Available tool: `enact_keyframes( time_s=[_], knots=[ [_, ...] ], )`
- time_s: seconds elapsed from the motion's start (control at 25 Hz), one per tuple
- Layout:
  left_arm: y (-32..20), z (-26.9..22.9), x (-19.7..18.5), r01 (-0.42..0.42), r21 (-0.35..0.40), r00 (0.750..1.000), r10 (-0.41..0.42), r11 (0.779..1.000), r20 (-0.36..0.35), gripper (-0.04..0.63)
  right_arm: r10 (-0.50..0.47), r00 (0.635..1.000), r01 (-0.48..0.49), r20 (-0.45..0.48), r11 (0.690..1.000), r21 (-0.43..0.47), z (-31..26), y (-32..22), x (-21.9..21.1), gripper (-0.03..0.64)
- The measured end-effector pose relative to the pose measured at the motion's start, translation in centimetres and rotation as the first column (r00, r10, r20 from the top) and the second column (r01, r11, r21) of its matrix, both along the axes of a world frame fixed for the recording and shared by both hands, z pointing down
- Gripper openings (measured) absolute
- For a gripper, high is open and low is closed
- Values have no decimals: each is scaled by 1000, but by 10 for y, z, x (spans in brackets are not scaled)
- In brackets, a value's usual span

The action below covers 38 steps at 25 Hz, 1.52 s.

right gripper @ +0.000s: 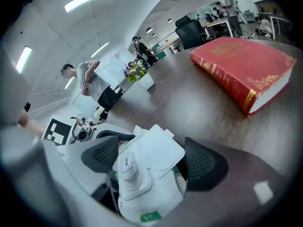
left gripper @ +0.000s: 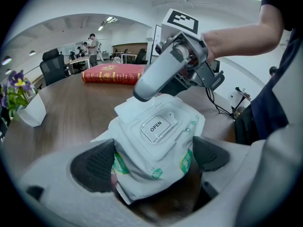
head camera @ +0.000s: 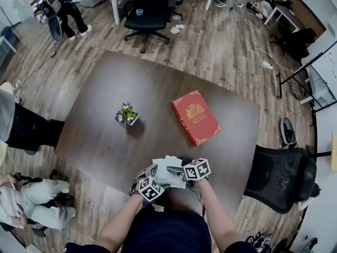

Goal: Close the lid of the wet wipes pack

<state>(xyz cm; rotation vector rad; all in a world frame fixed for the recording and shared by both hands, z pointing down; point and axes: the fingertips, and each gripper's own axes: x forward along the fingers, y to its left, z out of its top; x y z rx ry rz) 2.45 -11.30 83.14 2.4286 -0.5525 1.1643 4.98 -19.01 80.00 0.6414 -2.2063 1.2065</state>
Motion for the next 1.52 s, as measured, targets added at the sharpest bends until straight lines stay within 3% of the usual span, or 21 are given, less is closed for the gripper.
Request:
enact_keyframes(
  time_s=[0.28, 0.48, 0.96, 1.36, 1.52],
  knots=[
    [-1, -1, 0, 0, 2, 1000, 0, 1000, -1, 514, -26, 999, 25, 25, 998, 58, -23, 0, -4, 444],
    [0, -1, -1, 4, 3, 1000, -4, 1000, -3, 514, -52, 994, 46, 98, 997, 65, -44, 5, -12, 339],
    [0, -1, -1, 5, 7, 1000, -5, 1000, -5, 514, -149, 980, 136, 129, 985, 103, -64, 37, -34, 314],
    [0, -1, 0, 7, 7, 1000, -7, 1000, -7, 514, -165, 982, 160, 90, 985, 62, -52, 62, -34, 284],
    [0, -2, 0, 6, 4, 1000, -6, 1000, -8, 514, -132, 990, 130, 46, 990, 58, -44, 61, -25, 218]
  ],
)
